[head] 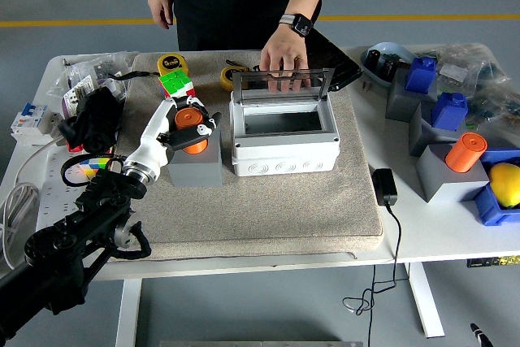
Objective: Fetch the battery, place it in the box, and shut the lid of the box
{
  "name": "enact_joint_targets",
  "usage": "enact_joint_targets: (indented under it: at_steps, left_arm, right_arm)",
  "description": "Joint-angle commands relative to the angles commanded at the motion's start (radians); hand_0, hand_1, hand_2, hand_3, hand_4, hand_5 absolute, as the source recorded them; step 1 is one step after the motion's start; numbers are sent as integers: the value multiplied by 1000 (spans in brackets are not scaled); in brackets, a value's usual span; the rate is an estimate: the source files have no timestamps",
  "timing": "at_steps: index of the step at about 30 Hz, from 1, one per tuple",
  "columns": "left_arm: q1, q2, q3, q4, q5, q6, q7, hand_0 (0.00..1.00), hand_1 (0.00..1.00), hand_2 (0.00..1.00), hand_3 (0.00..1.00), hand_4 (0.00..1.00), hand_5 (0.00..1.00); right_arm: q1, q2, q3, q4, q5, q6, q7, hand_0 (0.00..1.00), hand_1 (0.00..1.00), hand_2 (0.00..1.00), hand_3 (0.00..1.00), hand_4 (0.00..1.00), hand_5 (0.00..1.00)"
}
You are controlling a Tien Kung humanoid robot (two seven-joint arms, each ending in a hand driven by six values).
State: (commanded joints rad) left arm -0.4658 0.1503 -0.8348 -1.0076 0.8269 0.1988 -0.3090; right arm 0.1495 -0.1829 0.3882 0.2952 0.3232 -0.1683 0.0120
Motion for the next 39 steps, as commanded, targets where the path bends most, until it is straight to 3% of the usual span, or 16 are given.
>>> enact_joint_targets:
  at_steps: [5, 13, 17, 18, 21, 23, 24, 28, 29, 30, 35, 36, 39]
  left_arm:
    - [1, 8, -14, -44, 67, 27, 4, 157, 147, 170, 198, 196, 2]
    - [-35, 43, -10, -154, 234, 35, 59, 172, 148, 173, 201, 209, 2]
    - [-78, 54, 29, -205, 310, 30, 107, 172, 148, 173, 201, 209, 2]
    - [-95, 55, 47, -216, 328, 30, 125, 161, 132, 166, 196, 159, 2]
    - [-146, 50, 104, -228, 377, 30, 168, 161, 132, 166, 196, 159, 2]
    - [-187, 39, 149, -224, 404, 25, 208, 161, 132, 166, 196, 159, 2]
    - [-201, 36, 166, -222, 409, 23, 220, 154, 140, 176, 196, 264, 2]
    - [-280, -3, 250, -197, 462, 14, 288, 154, 140, 176, 196, 264, 2]
    - [-303, -18, 272, -187, 473, 12, 305, 154, 140, 176, 196, 264, 2]
    - [-323, -31, 290, -177, 482, 9, 318, 156, 144, 182, 219, 332, 2]
    - [-408, -94, 367, -107, 524, -9, 381, 156, 144, 182, 219, 332, 2]
    - [-426, -109, 381, -86, 530, -13, 394, 168, 159, 203, 250, 559, 2]
    - [-467, -143, 415, -32, 531, -20, 425, 168, 159, 203, 250, 559, 2]
  right_arm:
    - [1, 0, -1, 0, 0, -1, 2, 726, 667, 655, 597, 998, 622]
    - [4, -4, -4, -1, 2, -2, 2, 726, 666, 654, 597, 998, 622]
    - [5, -6, -3, 0, 1, -4, 3, 726, 666, 654, 597, 998, 622]
    - [6, -7, -5, 0, 1, -4, 3, 726, 667, 654, 597, 998, 622]
    - [6, -7, -8, 0, 3, -4, 3, 726, 667, 654, 597, 998, 622]
    - [5, -8, -11, 0, 4, -5, 4, 726, 667, 654, 597, 998, 622]
    - [5, -8, -12, 0, 4, -5, 4, 726, 667, 654, 598, 998, 622]
    - [7, -9, -12, 1, 5, -6, 5, 726, 667, 654, 598, 998, 622]
    - [6, -9, -14, 0, 7, -6, 4, 726, 667, 654, 598, 998, 622]
    - [6, -10, -16, 0, 8, -6, 4, 725, 667, 654, 596, 998, 622]
    - [4, -12, -20, 0, 11, -7, 3, 725, 667, 654, 596, 998, 622]
    - [4, -13, -21, 0, 12, -8, 3, 726, 665, 654, 597, 998, 621]
    - [4, -13, -25, 0, 13, -9, 4, 726, 665, 654, 597, 998, 621]
